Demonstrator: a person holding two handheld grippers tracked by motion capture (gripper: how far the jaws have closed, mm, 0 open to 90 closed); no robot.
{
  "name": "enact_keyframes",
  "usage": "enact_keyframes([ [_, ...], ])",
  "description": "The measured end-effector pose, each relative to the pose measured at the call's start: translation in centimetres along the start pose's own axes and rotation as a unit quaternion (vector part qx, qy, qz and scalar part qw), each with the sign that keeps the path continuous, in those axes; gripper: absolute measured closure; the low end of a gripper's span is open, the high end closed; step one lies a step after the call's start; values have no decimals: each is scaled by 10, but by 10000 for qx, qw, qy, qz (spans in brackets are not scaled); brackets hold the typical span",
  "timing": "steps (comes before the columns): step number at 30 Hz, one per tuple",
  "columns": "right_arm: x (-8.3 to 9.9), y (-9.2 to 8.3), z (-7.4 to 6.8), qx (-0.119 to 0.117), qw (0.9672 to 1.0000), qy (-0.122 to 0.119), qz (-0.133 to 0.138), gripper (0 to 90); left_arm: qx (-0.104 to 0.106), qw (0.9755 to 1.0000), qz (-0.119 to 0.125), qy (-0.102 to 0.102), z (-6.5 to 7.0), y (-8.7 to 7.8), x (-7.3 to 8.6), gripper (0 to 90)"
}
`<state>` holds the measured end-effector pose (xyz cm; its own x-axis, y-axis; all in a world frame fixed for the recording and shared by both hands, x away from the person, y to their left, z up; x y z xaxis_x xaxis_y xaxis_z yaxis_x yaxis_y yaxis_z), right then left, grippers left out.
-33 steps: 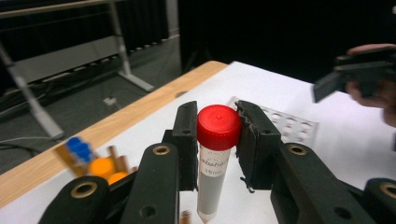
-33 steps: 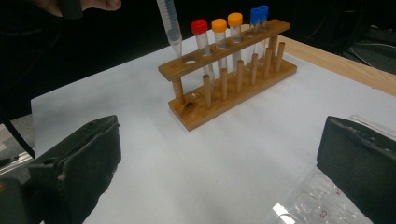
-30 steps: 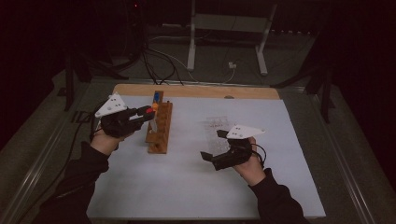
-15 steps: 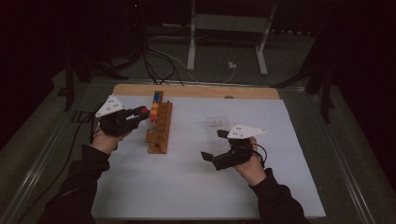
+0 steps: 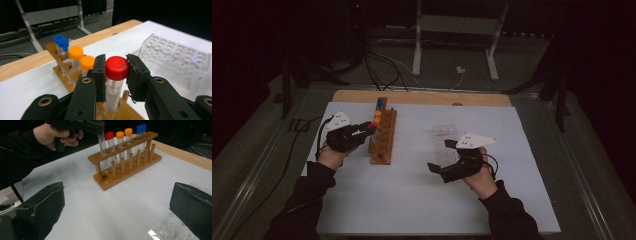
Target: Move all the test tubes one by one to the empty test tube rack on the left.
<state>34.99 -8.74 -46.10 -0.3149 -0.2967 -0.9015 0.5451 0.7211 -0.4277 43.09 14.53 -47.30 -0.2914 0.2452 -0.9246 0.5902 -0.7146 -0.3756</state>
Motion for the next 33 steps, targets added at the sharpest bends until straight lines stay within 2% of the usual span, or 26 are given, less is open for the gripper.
enact_keyframes([
  [4, 0, 0, -1, -25, 10000, 6, -10, 0, 57, 10000, -19, -71, 0, 4, 6, 718],
  [16, 1, 0, -1, -33, 10000, 8, -18, 0, 10, 9998, -191, -38, -1, 11, 19, 717],
  [23, 1, -1, -1, -49, 10000, 25, -26, 0, 27, 9995, -305, -55, -1, 11, 19, 715],
  [25, 1, -1, -1, -52, 10000, 27, -29, 0, -36, 9993, -369, -23, -2, 11, 18, 713],
  [27, 1, -1, -1, -57, 10000, 23, -27, 0, 36, 9991, -418, 14, 0, 10, 18, 701],
  [28, 0, -1, -1, -56, 10000, 25, -28, 0, 82, 9992, -392, 10, 2, 9, 17, 667],
  [30, 0, -1, 0, -50, 10000, 39, -21, 0, 36, 9993, -368, 38, 4, 6, 13, 542],
  [33, 0, -2, 0, -55, 10000, 40, -25, 0, 58, 9994, -339, 27, 9, -1, 8, 404],
])
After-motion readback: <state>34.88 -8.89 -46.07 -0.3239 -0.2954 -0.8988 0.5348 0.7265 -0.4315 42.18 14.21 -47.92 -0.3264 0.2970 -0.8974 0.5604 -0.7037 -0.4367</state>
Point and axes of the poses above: each handheld gripper's, and its own axes: y roughly forward along the jaws, x roughly out of its underside, z roughly to its right, the point moved 10 cm from there along y, roughly forward along the jaws, and after that the axes turned 6 degrees about x, right-handed, at the moved point
